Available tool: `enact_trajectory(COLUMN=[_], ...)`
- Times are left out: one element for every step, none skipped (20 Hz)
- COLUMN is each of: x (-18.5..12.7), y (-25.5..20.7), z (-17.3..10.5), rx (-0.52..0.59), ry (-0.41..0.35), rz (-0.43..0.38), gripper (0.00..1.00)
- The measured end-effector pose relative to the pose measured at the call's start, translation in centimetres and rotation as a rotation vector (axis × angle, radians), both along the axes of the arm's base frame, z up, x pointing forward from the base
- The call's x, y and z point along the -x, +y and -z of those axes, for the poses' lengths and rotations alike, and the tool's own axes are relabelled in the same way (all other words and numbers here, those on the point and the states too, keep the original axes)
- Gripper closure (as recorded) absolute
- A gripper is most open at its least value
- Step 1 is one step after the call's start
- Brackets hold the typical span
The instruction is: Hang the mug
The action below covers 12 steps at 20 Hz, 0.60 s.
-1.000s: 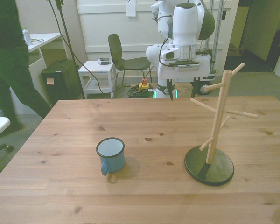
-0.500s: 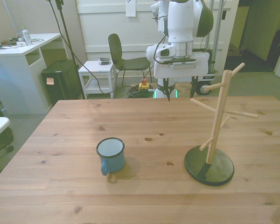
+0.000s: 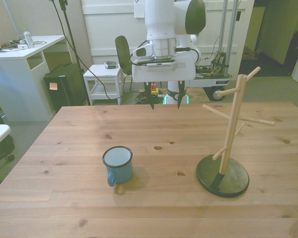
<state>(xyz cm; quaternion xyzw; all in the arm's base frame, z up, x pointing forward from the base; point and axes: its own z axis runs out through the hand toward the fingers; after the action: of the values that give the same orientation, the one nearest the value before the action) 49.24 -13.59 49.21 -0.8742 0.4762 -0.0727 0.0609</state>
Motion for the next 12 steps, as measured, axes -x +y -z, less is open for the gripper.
enact_trajectory(x=[-0.1,-0.2,-0.4,-0.6,-1.0,-1.5,-2.1,-2.7,-3.4,-4.0,-4.6,-5.2], y=[-1.0,-2.1,-3.2,-4.2,-5.1,-5.9,-6.6,-7.2,-7.8,-8.5,-9.2,-9.9], z=[-0.2,-0.4,-0.6,-0.8,-0.9,-1.0,-1.0,-0.9,-0.7,-0.5,-0.4,-0.4], rx=[-0.003,-0.008,-0.013,-0.016,-0.018,-0.017,-0.020,-0.024,-0.025,-0.025,-0.025,-0.028], ry=[-0.002,-0.004,-0.008,-0.010,-0.011,-0.012,-0.013,-0.011,-0.008,-0.005,-0.001,-0.003], rz=[0.007,0.011,0.015,0.017,0.019,0.019,0.018,0.018,0.018,0.017,0.015,0.014], gripper=[0.00,0.00,0.00,0.00,0.00,0.00,0.00,0.00,0.00,0.00,0.00,0.00])
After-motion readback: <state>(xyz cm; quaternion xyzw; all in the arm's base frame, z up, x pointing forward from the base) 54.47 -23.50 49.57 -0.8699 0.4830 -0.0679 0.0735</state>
